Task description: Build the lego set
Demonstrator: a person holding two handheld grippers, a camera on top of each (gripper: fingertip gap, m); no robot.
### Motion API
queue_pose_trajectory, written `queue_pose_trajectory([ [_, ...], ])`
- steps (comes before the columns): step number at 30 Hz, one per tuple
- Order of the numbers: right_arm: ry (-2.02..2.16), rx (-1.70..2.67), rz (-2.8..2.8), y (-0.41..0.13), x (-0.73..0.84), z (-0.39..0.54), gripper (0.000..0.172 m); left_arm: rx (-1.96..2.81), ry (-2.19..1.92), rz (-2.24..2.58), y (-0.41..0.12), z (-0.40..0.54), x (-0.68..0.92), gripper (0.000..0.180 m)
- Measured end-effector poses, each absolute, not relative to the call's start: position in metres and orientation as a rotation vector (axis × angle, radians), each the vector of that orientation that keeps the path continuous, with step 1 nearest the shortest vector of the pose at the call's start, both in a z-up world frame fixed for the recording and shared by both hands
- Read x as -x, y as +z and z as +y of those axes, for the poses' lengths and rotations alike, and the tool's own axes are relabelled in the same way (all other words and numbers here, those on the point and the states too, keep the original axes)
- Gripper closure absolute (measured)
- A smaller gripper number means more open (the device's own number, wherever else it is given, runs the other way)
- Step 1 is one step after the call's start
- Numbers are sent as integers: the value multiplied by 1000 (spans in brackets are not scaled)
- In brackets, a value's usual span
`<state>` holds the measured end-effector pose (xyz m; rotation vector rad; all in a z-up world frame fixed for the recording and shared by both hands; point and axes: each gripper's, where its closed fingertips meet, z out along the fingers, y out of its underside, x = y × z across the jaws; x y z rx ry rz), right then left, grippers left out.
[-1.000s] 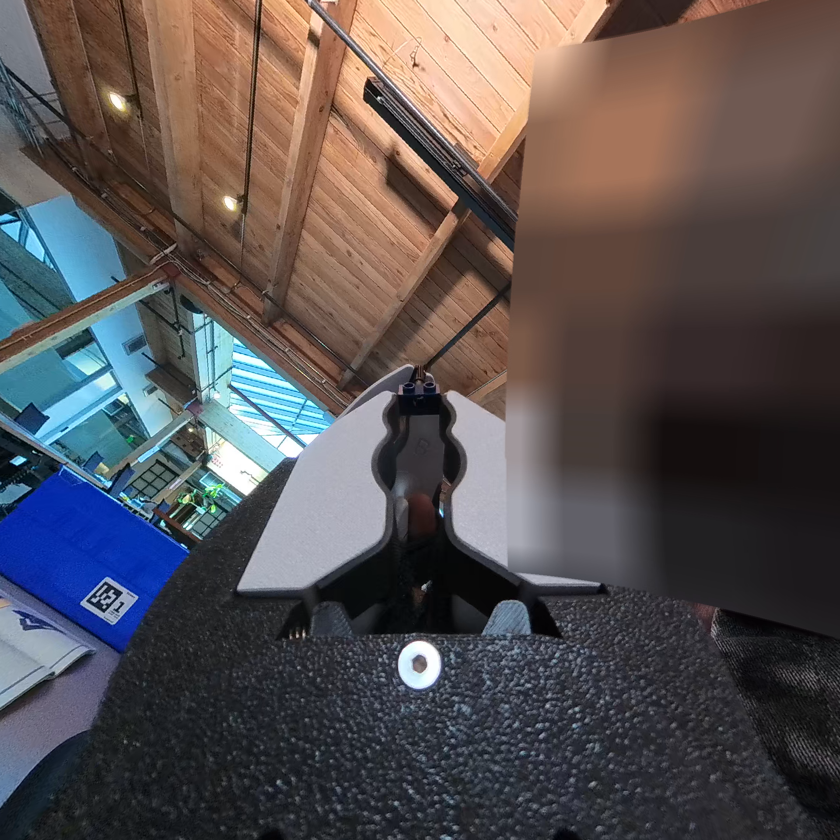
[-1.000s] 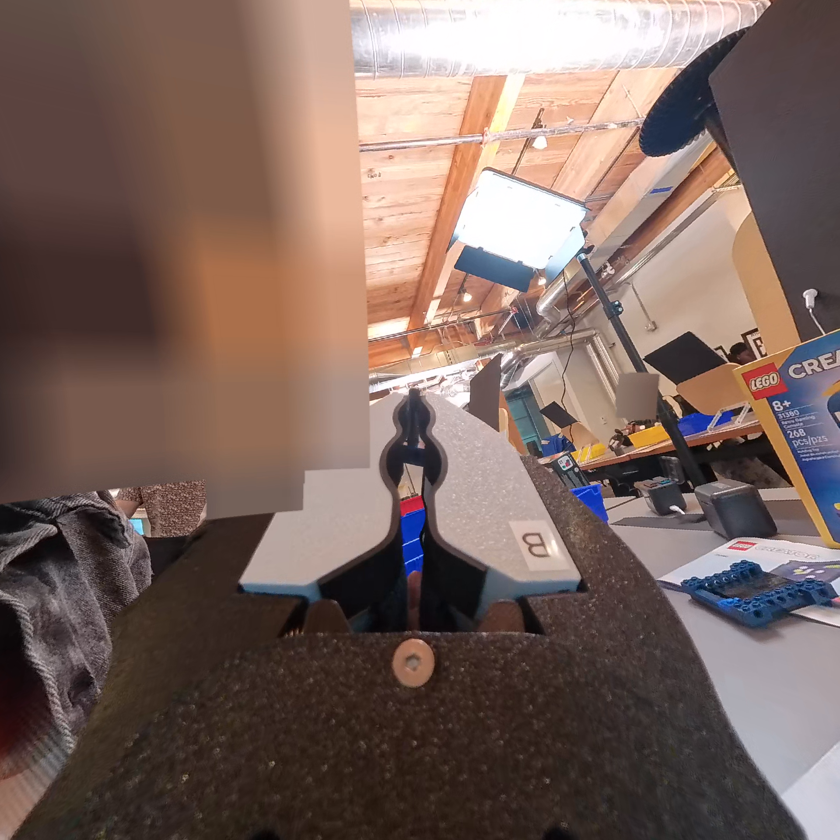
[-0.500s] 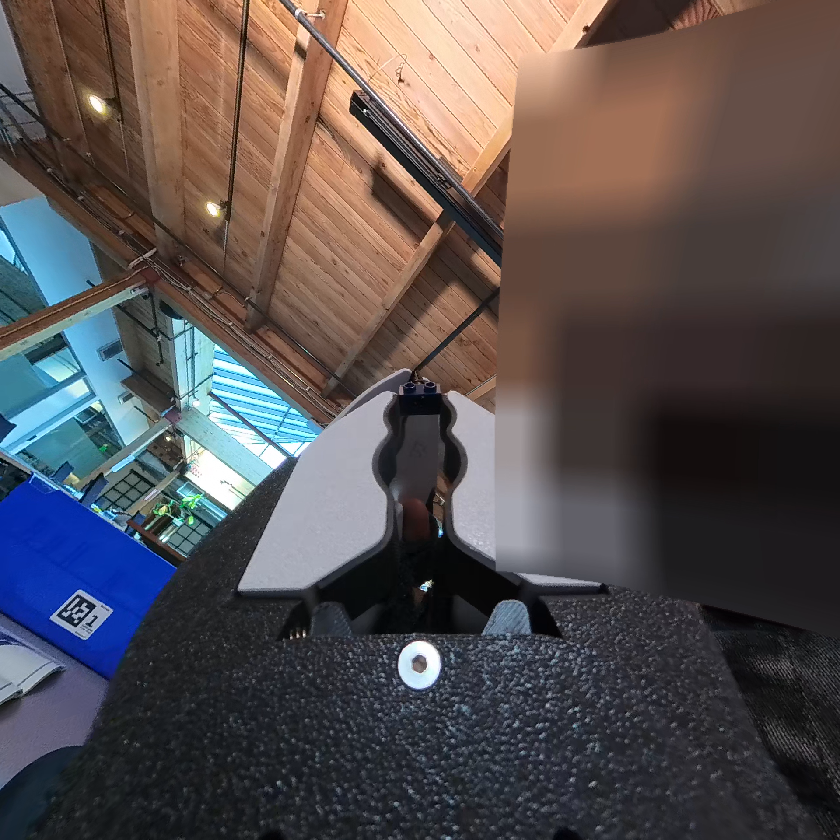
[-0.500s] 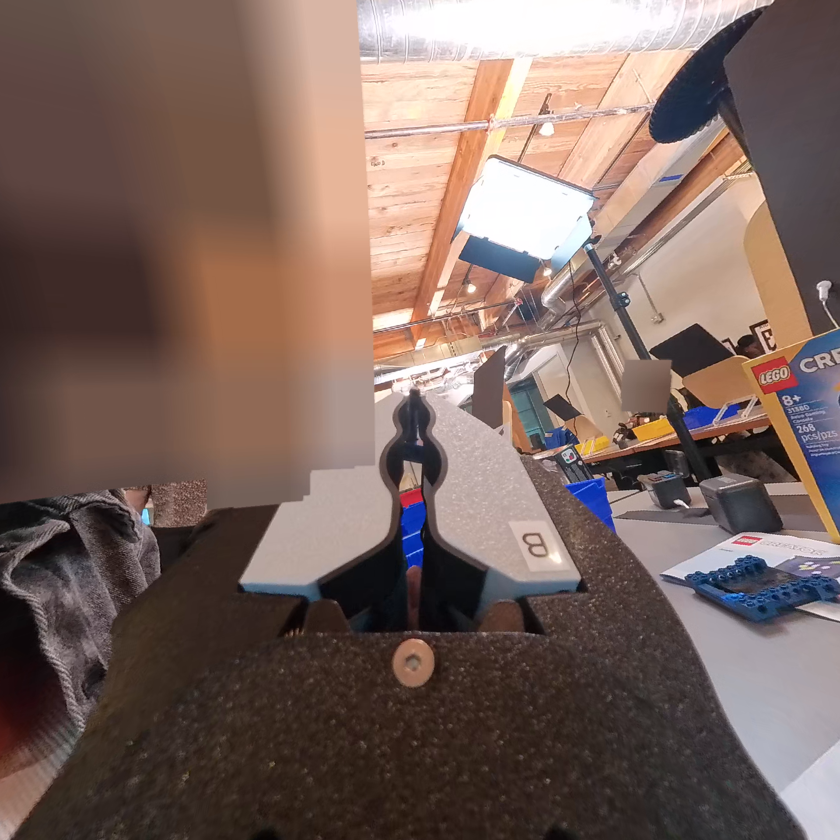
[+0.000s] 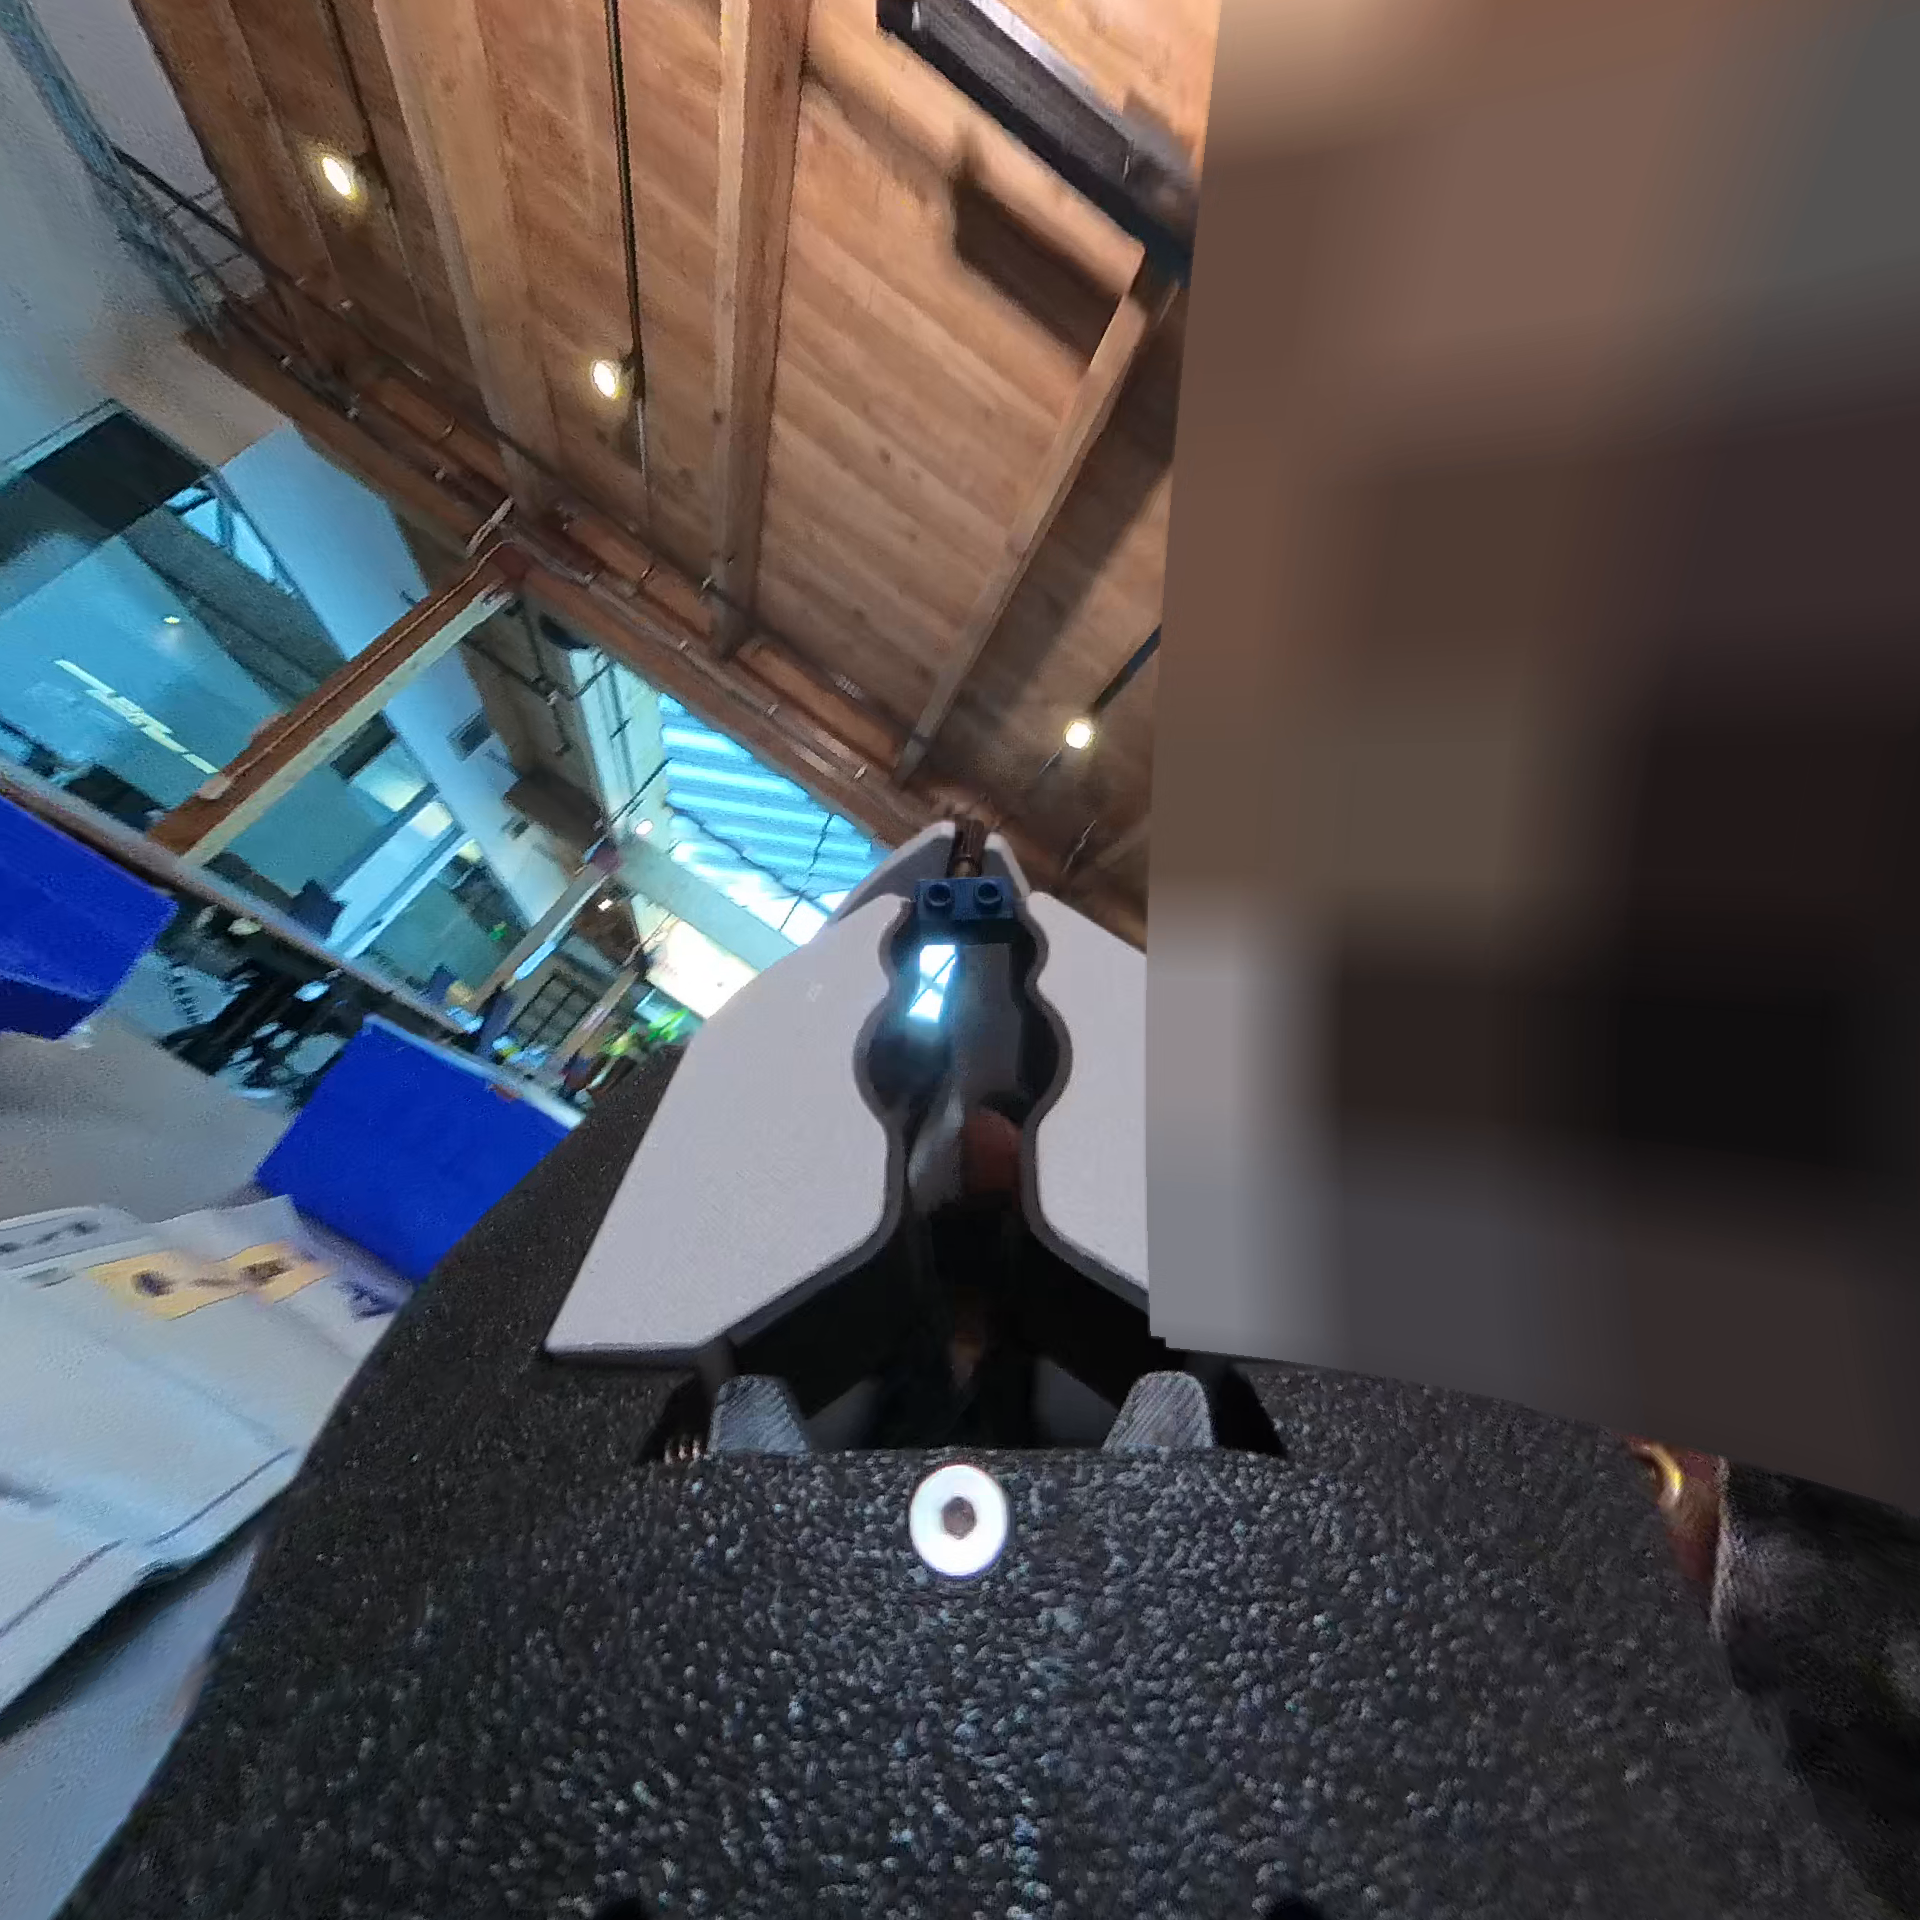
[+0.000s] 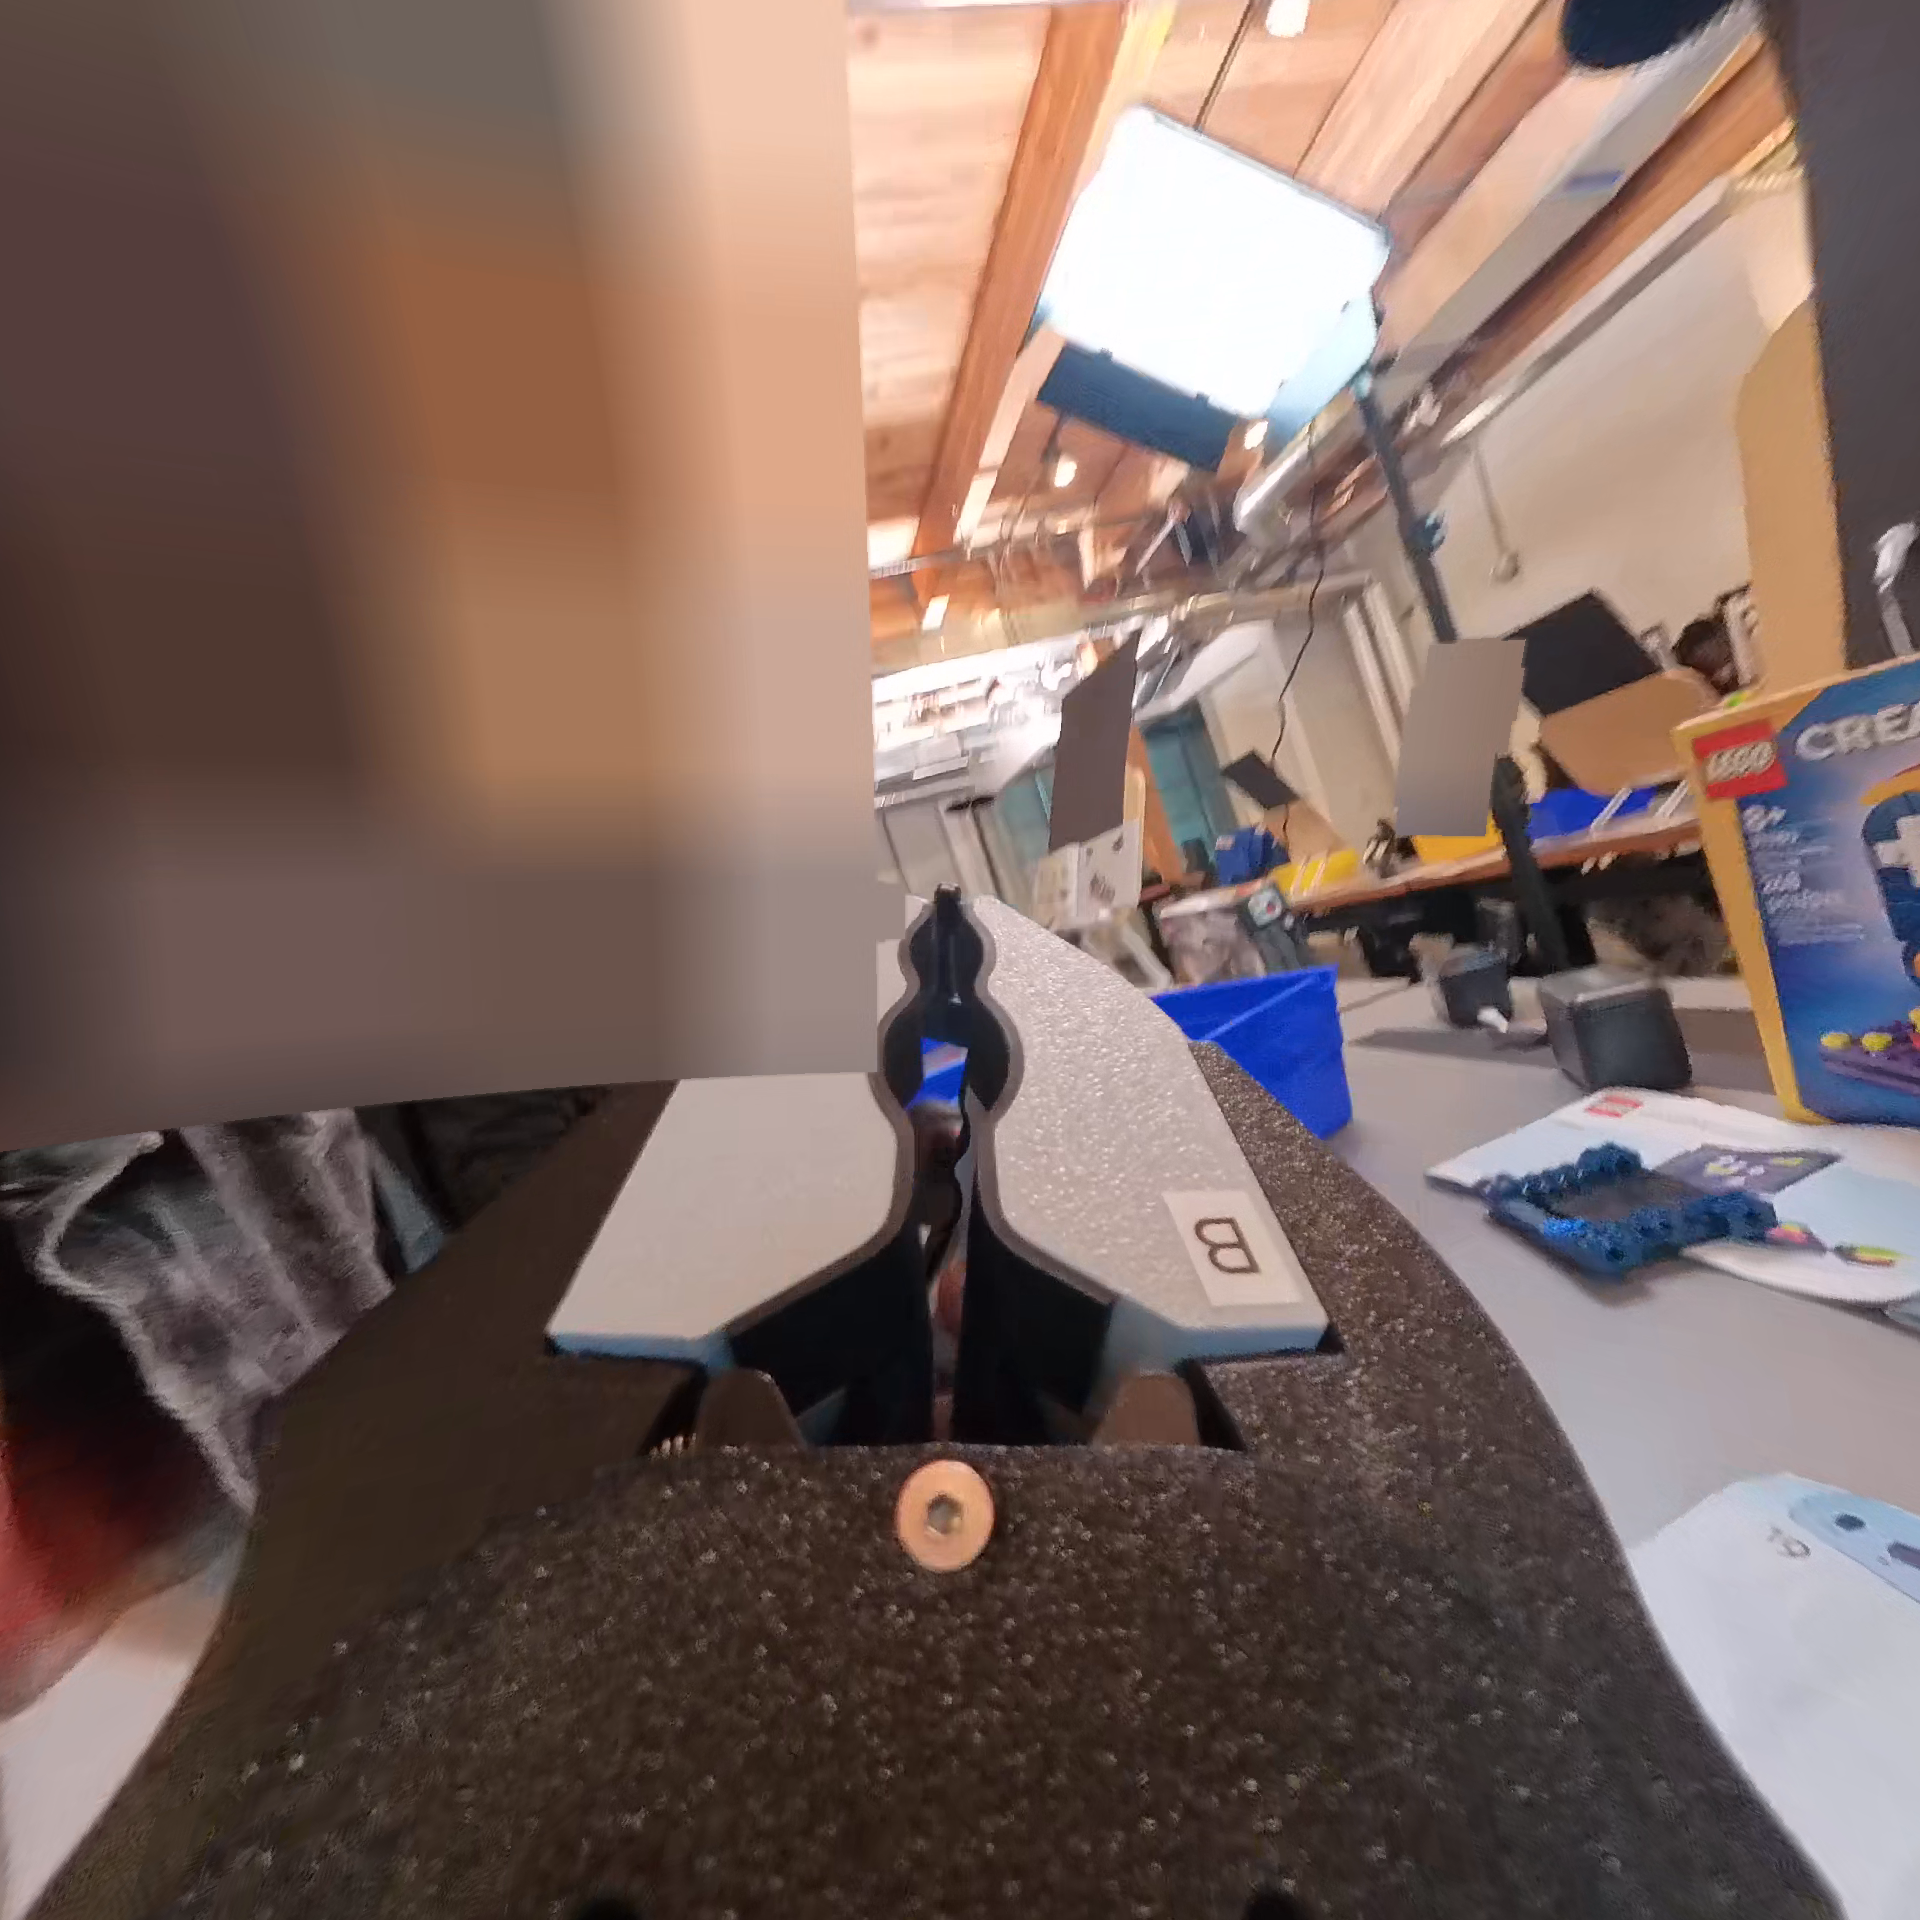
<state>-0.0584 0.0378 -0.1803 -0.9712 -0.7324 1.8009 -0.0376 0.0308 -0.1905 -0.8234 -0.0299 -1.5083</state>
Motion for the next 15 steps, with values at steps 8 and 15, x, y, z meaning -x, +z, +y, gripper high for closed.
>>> queue_pose_trajectory([
  [8,1830,1130,-885,-194,50,30,169,1075,-1296,167,-208,23,24,164],
  [15,1843,1170,-816,-205,48,29,169,1145,-1243,196,-220,23,18,165],
])
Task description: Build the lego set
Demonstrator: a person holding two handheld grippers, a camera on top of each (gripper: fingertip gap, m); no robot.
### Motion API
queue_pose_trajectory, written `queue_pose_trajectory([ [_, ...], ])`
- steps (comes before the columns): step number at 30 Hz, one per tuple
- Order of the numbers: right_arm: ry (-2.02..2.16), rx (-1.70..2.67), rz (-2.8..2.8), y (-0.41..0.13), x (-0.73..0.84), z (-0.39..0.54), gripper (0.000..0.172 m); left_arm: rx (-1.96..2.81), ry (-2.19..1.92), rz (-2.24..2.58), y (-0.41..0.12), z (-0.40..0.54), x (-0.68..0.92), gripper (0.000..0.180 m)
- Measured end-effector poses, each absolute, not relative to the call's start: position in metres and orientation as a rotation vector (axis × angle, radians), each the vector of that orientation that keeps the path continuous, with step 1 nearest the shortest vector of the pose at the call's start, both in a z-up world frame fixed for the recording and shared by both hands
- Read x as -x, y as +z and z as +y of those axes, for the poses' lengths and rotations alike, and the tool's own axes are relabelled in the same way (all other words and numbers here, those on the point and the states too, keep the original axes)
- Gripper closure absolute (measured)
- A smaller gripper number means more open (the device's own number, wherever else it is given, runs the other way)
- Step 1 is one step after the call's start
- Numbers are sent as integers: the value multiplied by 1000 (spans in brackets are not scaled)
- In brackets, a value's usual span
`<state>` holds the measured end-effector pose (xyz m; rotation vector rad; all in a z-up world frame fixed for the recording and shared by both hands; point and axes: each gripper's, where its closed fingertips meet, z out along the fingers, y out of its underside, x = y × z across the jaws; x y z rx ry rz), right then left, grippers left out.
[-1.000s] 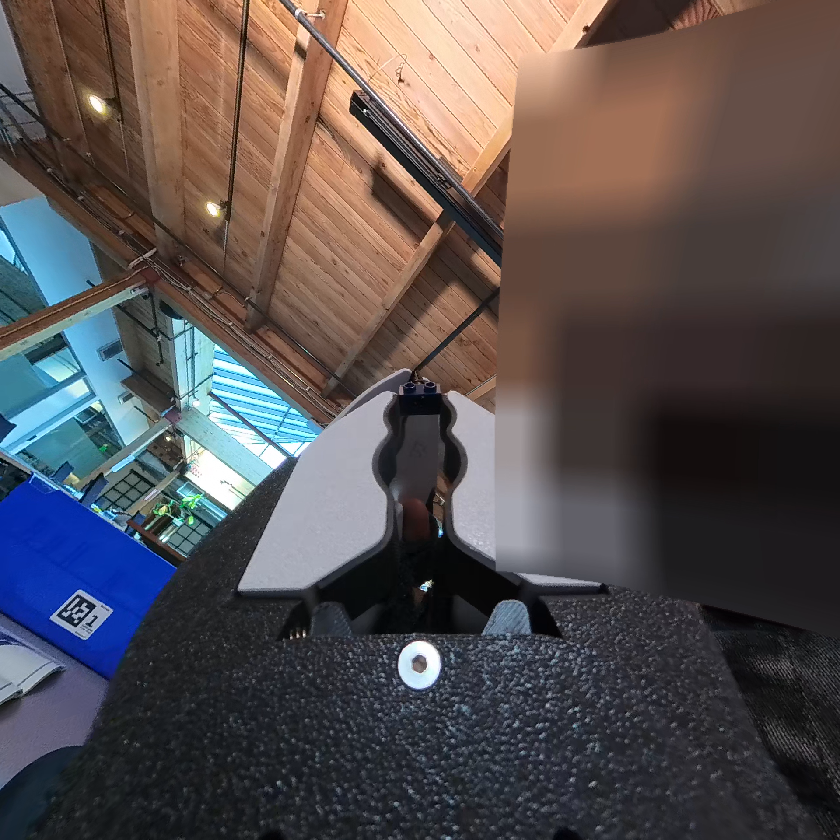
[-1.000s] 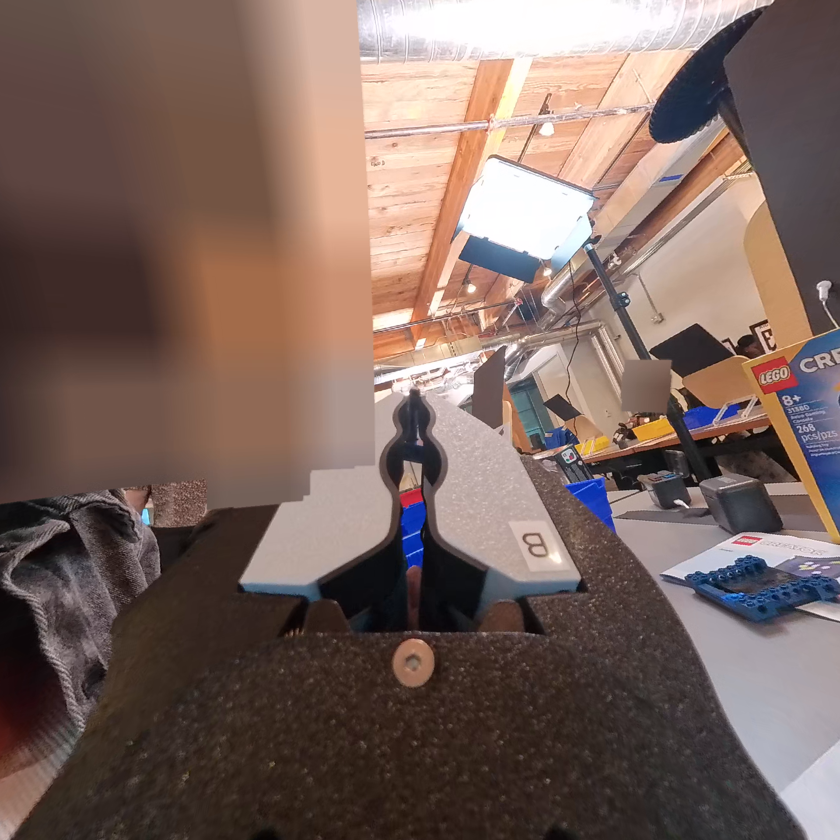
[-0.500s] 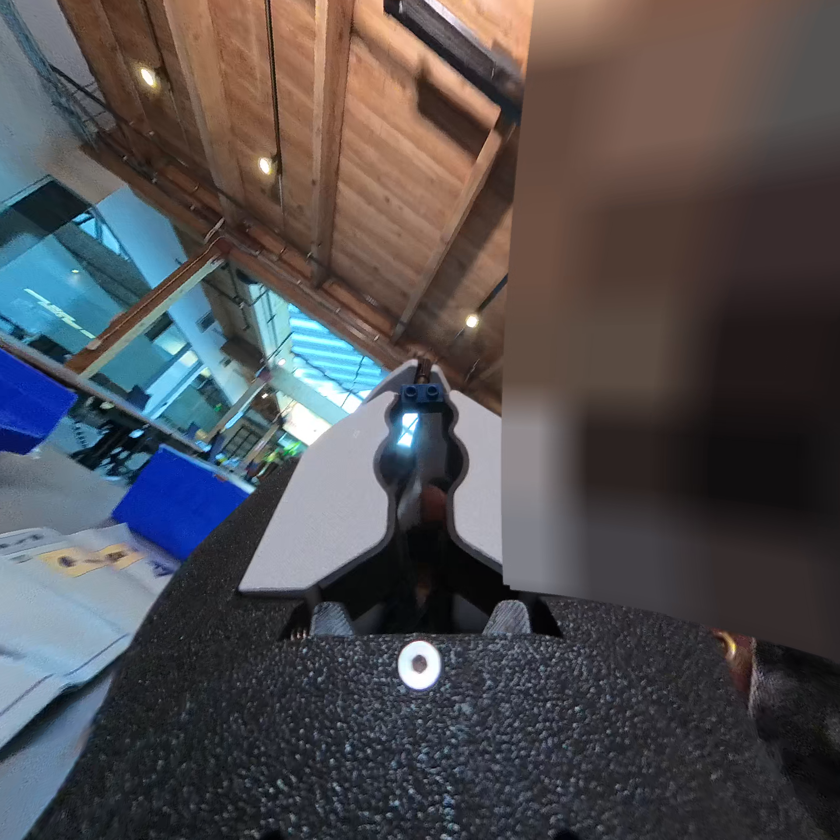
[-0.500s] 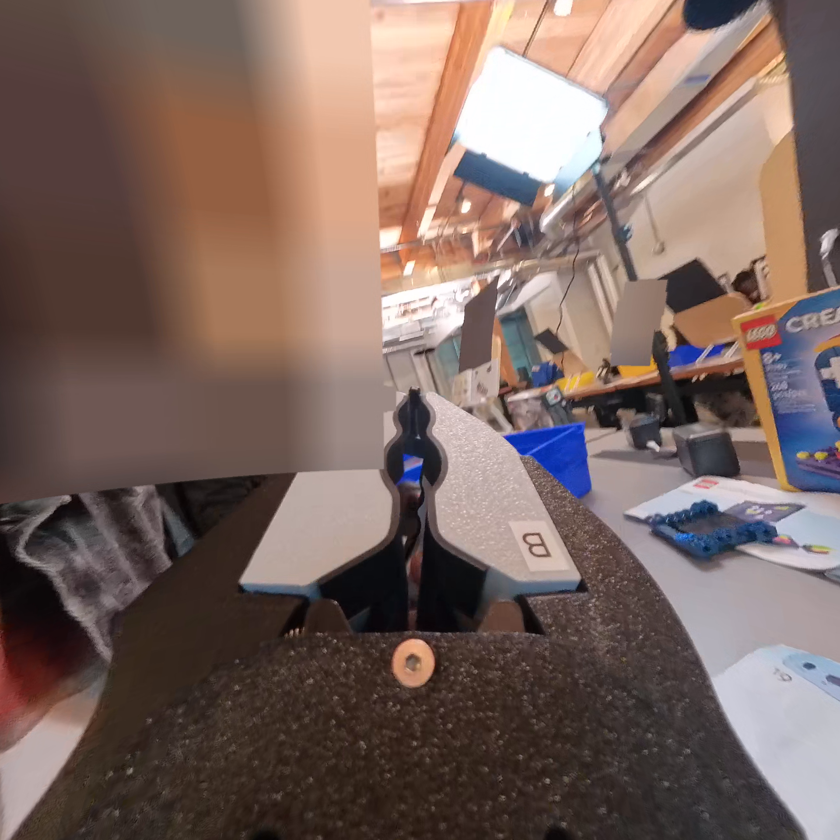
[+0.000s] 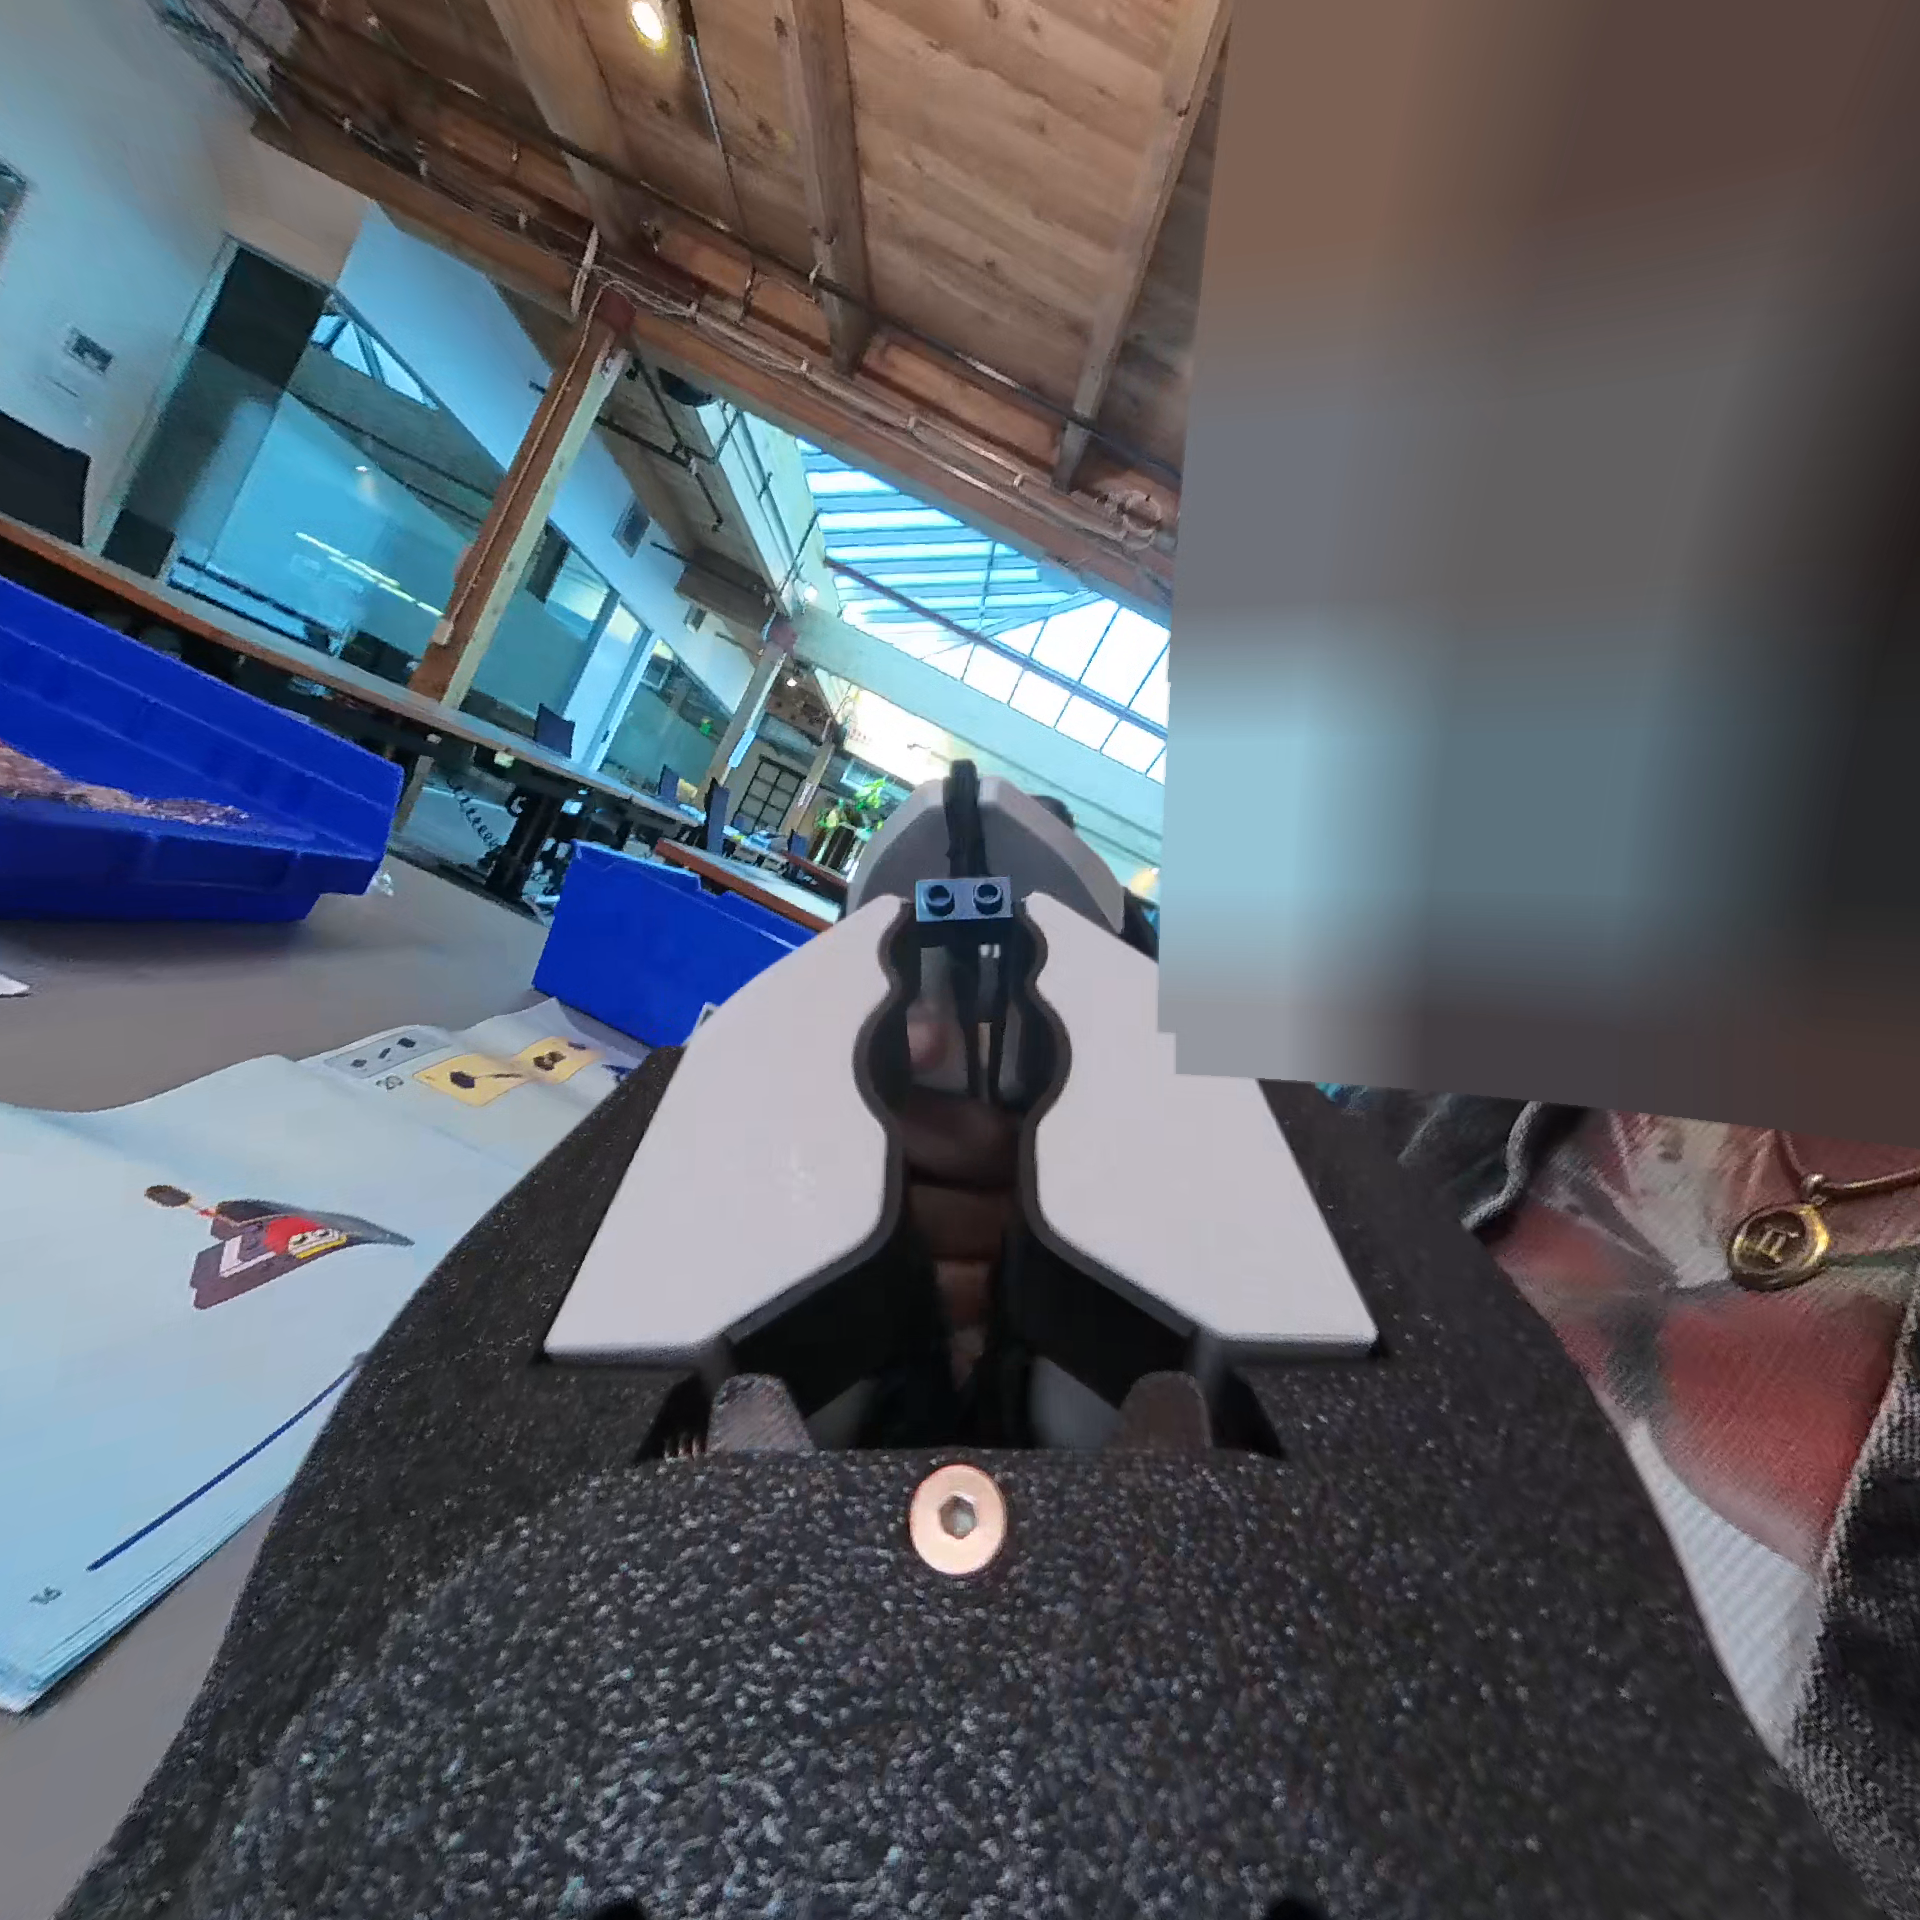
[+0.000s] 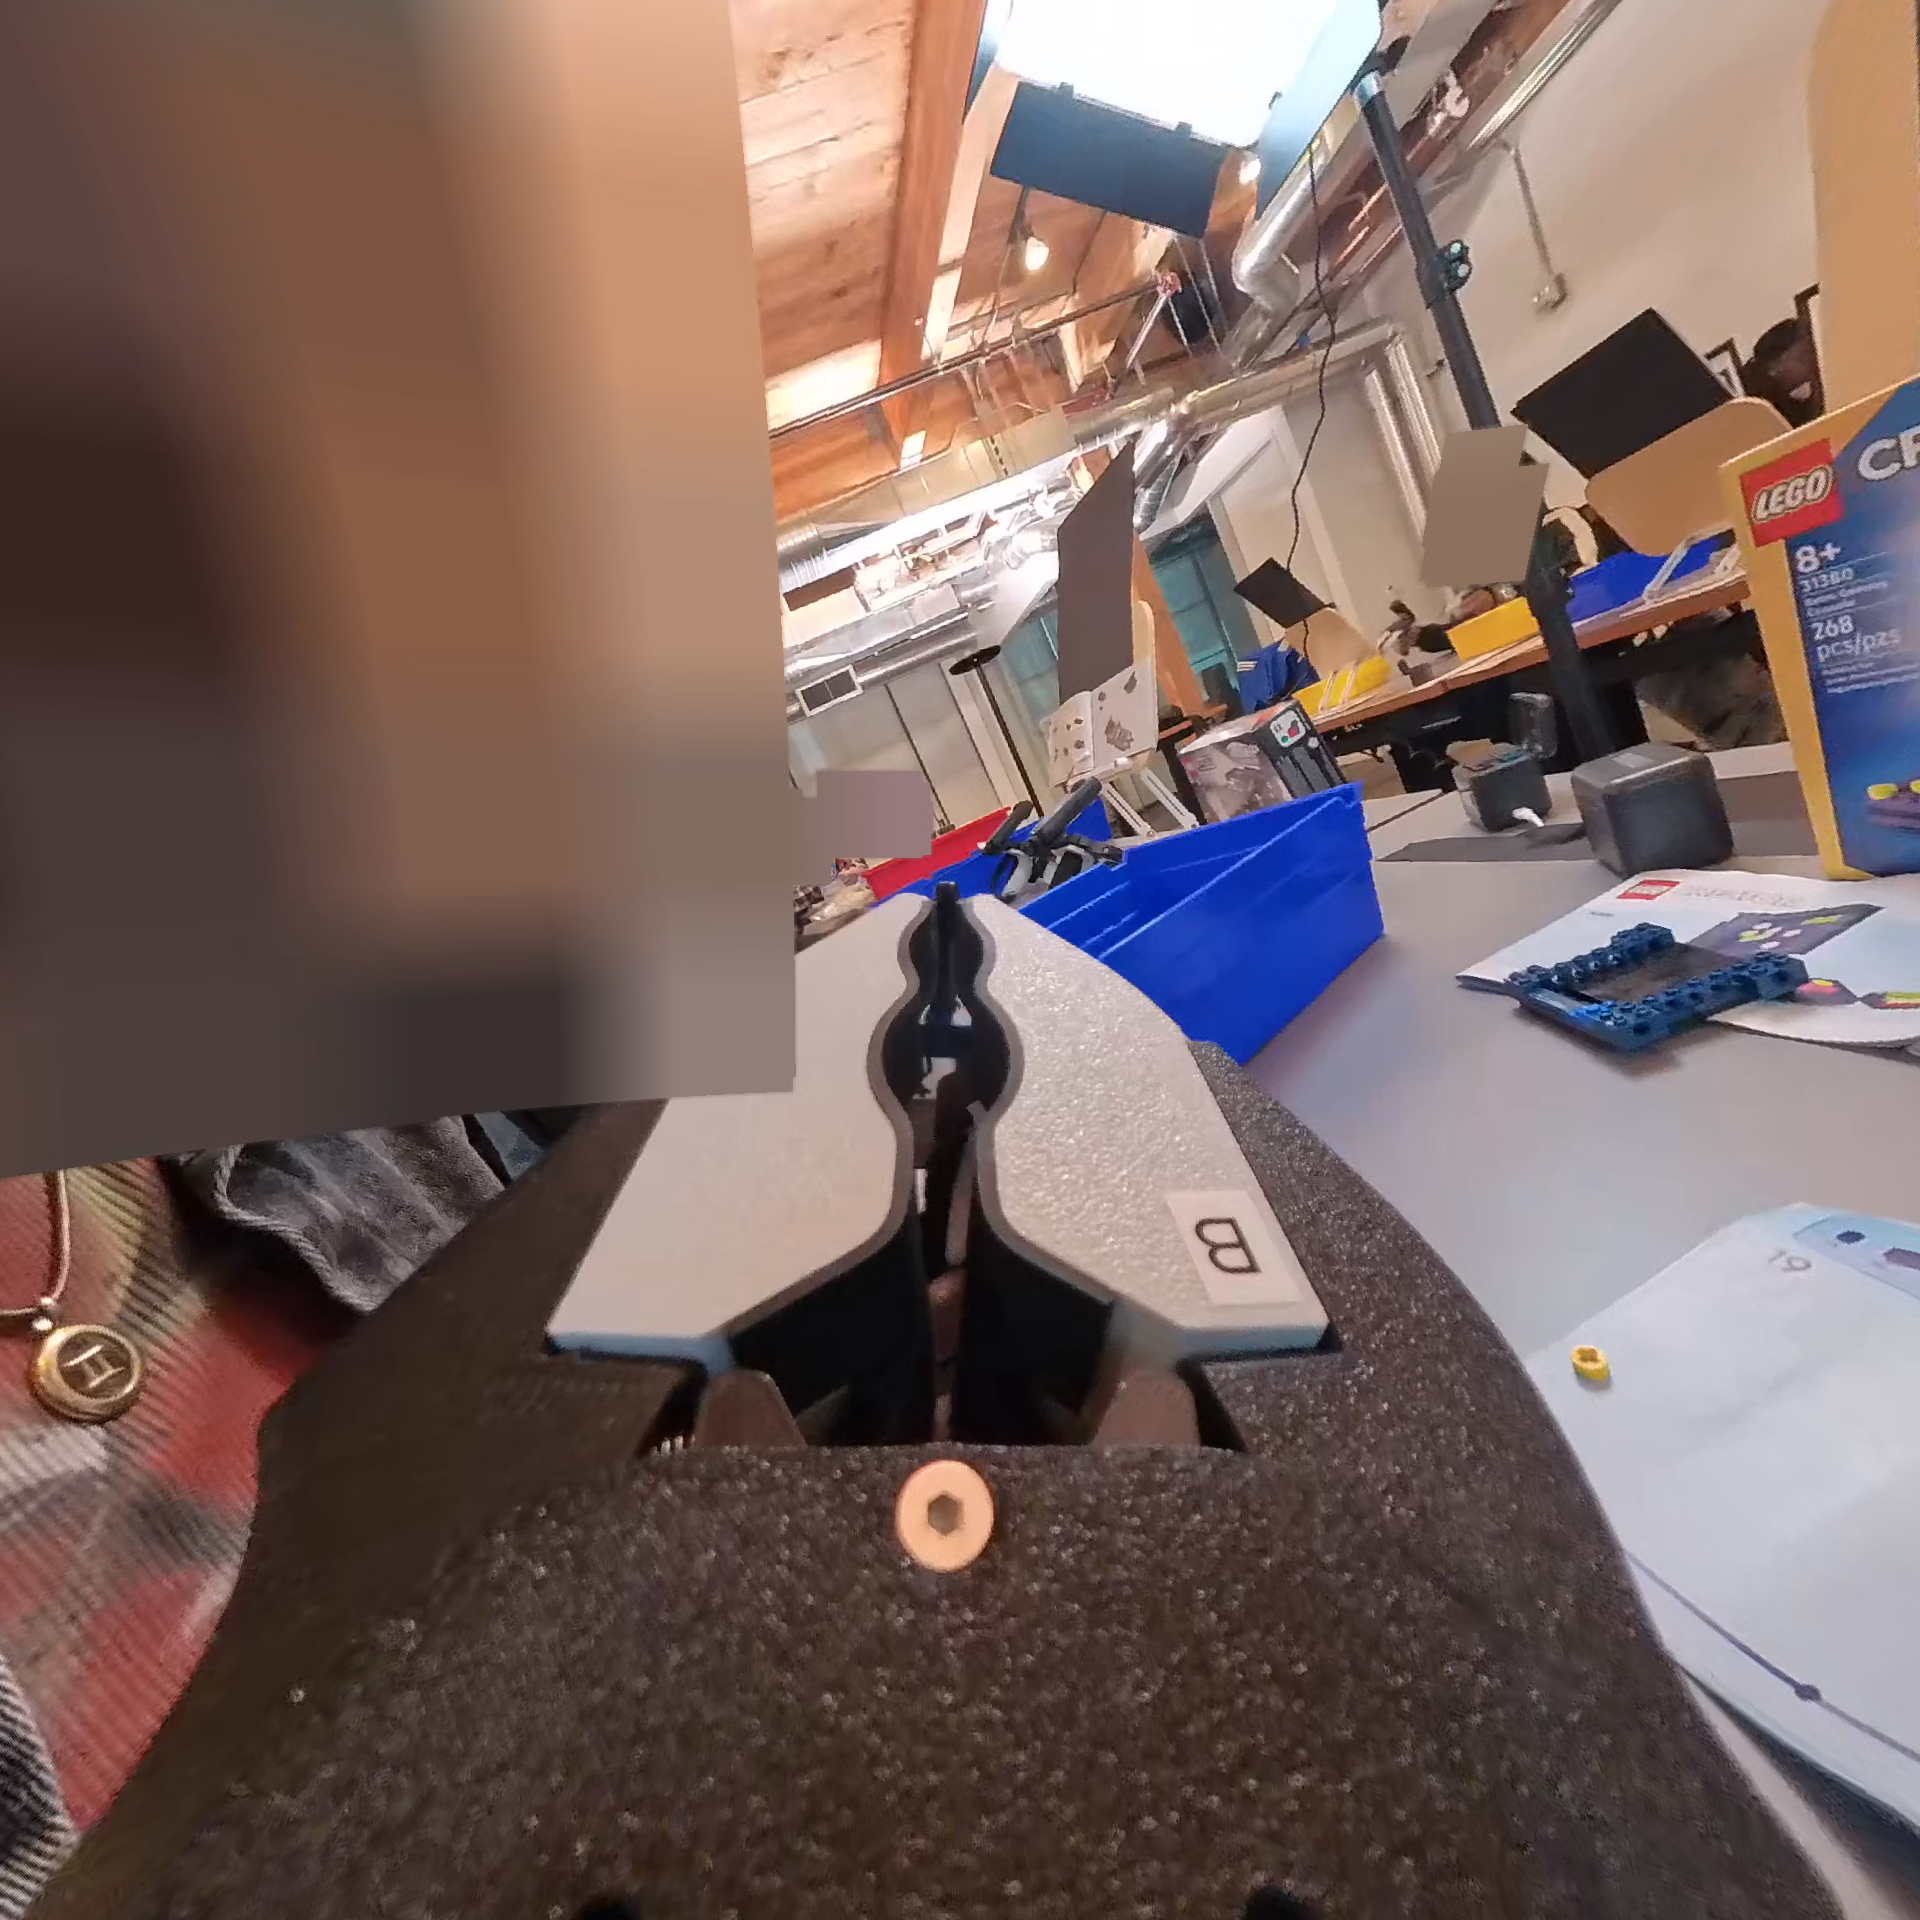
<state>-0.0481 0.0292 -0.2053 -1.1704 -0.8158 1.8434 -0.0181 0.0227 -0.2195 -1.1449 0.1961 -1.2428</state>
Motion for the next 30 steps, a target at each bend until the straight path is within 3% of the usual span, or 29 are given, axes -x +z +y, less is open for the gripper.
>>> queue_pose_trajectory([
  [13,2024,1002,-372,-198,50,40,168,967,-1407,-6,-212,30,22,165],
  [30,1784,1108,-595,-208,48,38,169,1139,-1090,109,-222,31,28,165],
])
